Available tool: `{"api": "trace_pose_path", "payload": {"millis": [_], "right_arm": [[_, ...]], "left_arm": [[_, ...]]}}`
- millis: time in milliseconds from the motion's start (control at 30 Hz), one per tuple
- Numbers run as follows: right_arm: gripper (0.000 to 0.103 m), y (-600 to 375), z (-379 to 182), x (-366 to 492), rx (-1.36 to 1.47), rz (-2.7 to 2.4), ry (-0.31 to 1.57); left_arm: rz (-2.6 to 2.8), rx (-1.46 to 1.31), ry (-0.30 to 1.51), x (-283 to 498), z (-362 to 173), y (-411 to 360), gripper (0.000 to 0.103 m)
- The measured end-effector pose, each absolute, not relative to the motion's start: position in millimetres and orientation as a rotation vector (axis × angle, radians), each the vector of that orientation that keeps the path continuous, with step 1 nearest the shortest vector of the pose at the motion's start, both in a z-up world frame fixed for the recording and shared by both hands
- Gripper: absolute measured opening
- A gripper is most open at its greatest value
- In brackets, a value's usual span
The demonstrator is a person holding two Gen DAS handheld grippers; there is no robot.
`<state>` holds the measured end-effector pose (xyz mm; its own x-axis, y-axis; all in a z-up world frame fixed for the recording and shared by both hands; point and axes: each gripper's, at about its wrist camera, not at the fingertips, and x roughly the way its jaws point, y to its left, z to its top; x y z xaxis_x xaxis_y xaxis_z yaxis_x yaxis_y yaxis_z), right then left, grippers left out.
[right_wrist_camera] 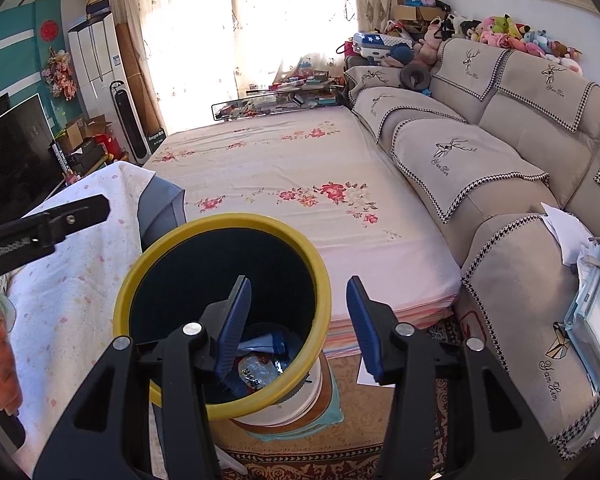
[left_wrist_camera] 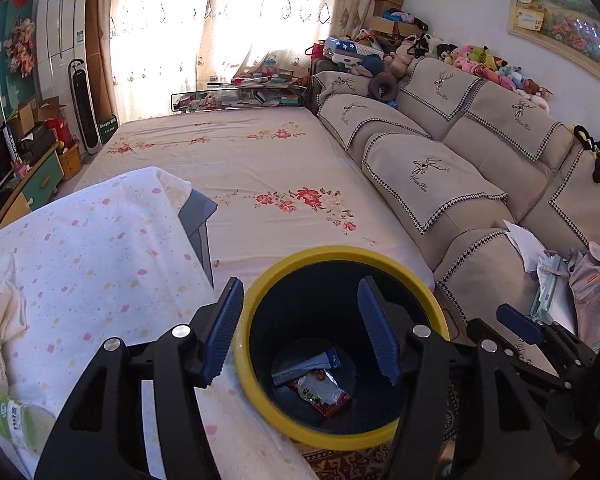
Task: Collect trash
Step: 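Drop the clear wrapper strip into the bin with the left gripper, then grasp the white pudding cup with the right gripper and lift it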
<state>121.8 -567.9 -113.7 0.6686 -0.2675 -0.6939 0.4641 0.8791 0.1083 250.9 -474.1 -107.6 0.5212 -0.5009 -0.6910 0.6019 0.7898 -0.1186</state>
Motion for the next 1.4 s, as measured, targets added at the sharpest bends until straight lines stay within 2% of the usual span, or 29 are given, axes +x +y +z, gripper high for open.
{"api": "trace_pose_path", "payload": {"millis": [167, 367, 567, 767, 833, 967, 1233, 1400], "right_arm": [[0.049, -539.4, -115.1, 129.8, 0.277, -0.359, 0.743], [0.049, -471.0, -105.2, 154.3, 0.236, -0.192, 0.746], [0.053, -382.9, -80.3, 179.9, 0.173, 0.002, 0.735], [0.054, -296.8, -55.0, 213.9, 0.11, 0.193, 0.731], [0.058, -270.3, -50.3, 227.2, 0.098, 0.259, 0.732], [0.064, -225.6, -50.4, 262.6, 0.045, 0.353, 0.77], [0.065, -192.2, -78.7, 309.8, 0.006, 0.383, 0.875], [0.073, -189.2, -86.1, 323.1, 0.004, 0.375, 0.895]], "left_arm": [[-0.648, 0.097, 0.747, 217.1, -73.5, -400.2, 0.076], [-0.519, 0.061, 0.693, 185.9, -45.1, -282.6, 0.086], [-0.309, 0.046, 0.629, 167.6, -25.6, -163.4, 0.089], [-0.176, -0.018, 0.624, 155.8, -30.6, -64.6, 0.09], [-0.152, -0.046, 0.628, 153.8, -33.1, -40.7, 0.09], [-0.126, -0.06, 0.631, 148.7, -37.4, -11.7, 0.09], [-0.132, -0.085, 0.648, 144.2, -43.8, -4.6, 0.09], [-0.142, -0.095, 0.669, 146.6, -49.6, -13.1, 0.09]]}}
